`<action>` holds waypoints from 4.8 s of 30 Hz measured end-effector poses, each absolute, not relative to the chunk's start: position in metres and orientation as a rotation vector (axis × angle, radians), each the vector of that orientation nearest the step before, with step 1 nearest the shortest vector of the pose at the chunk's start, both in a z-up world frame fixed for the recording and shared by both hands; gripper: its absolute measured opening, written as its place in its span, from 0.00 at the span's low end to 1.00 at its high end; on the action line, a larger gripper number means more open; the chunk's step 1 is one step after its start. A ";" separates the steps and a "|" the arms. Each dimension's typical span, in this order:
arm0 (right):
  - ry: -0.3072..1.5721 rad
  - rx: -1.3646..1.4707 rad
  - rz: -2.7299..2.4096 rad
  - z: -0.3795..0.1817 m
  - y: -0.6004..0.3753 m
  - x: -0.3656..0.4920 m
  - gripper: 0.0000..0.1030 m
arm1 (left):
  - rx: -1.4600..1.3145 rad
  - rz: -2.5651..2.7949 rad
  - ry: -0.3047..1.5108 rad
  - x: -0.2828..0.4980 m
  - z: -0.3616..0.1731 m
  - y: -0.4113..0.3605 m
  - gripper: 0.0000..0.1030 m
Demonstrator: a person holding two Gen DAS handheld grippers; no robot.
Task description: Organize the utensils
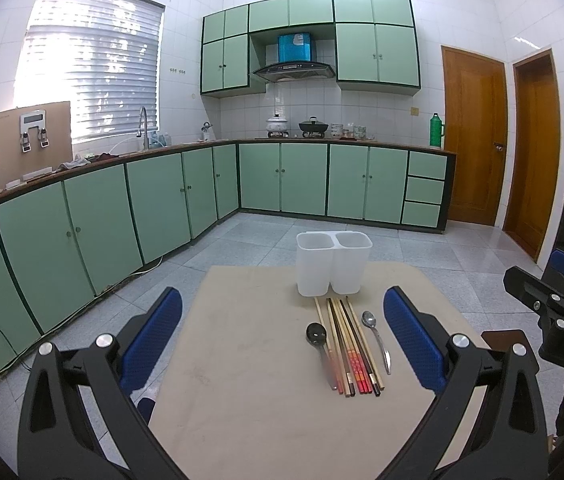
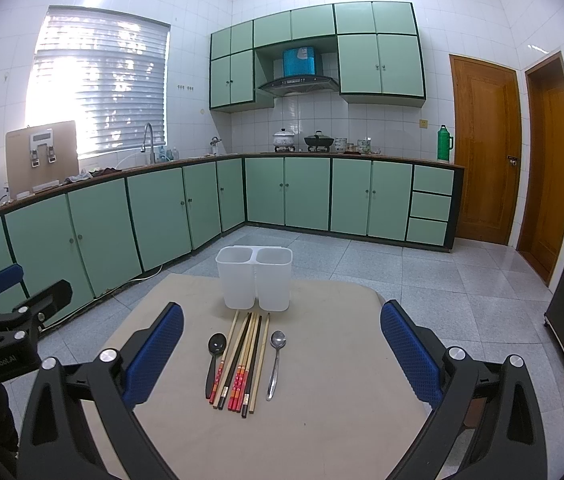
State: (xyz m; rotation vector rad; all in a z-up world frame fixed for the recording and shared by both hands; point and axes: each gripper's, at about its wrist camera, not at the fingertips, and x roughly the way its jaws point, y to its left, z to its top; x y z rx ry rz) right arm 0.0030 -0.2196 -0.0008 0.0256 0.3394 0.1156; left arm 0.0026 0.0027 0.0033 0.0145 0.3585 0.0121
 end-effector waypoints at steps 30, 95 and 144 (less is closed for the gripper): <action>0.377 0.013 0.110 -0.010 -0.223 0.021 0.94 | 0.012 0.016 0.391 0.020 -0.008 0.008 0.95; 0.900 0.014 0.215 -0.188 -0.197 0.266 0.28 | 0.015 -0.003 0.890 0.269 -0.194 -0.013 0.95; 0.351 0.133 0.301 -0.039 -0.232 0.279 0.27 | -0.070 -0.191 0.290 0.279 -0.043 -0.027 0.33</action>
